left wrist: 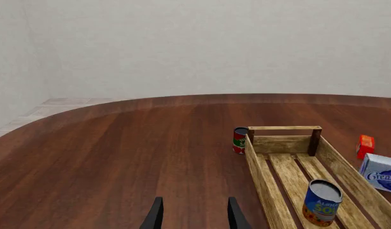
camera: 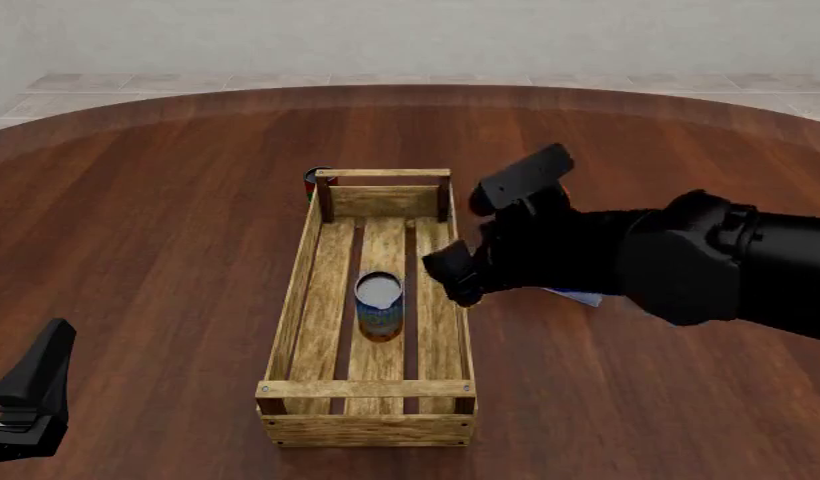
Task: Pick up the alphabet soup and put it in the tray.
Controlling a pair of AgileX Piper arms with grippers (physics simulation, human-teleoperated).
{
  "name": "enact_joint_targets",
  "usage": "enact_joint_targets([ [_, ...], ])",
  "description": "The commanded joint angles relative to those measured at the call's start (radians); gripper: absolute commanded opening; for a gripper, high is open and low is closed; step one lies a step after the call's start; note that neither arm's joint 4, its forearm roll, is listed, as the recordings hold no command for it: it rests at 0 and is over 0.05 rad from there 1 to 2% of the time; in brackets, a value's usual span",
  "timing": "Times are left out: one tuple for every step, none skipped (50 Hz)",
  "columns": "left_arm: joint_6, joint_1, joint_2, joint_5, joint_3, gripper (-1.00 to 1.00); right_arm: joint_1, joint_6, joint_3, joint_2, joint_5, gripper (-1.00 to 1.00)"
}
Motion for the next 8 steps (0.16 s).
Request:
enact_joint_targets([
  [0.0,-0.001,-0.004,0.004,0.0,1.0,-0.047,0.015,0.1,-0.112,-0.034,1.0],
  [0.0,-0.001,-0.003,0.004,0.0,1.0,-0.056,0.018,0.111,-0.131,-0.036,1.0],
  [0.0,-0.001,-0.003,0.004,0.0,1.0,-0.054,0.022,0.118,-0.139,-0.036,1.0],
  [0.0,-0.001,-0.004,0.004,0.0,1.0,-0.058,0.025,0.127,-0.152,-0.038,1.0],
  [0.0,-0.001,-0.004,0.004,0.0,1.0,-0.06,0.026,0.134,-0.16,-0.04,1.0],
  [0.0,-0.001,-0.004,0.004,0.0,1.0,-0.064,0.027,0.14,-0.166,-0.042,1.0],
  [0.0,-0.001,-0.004,0.004,0.0,1.0,-0.068,0.029,0.148,-0.175,-0.043,1.0],
  [0.0,-0.001,-0.004,0.004,0.0,1.0,-0.075,0.032,0.159,-0.188,-0.047,1.0],
])
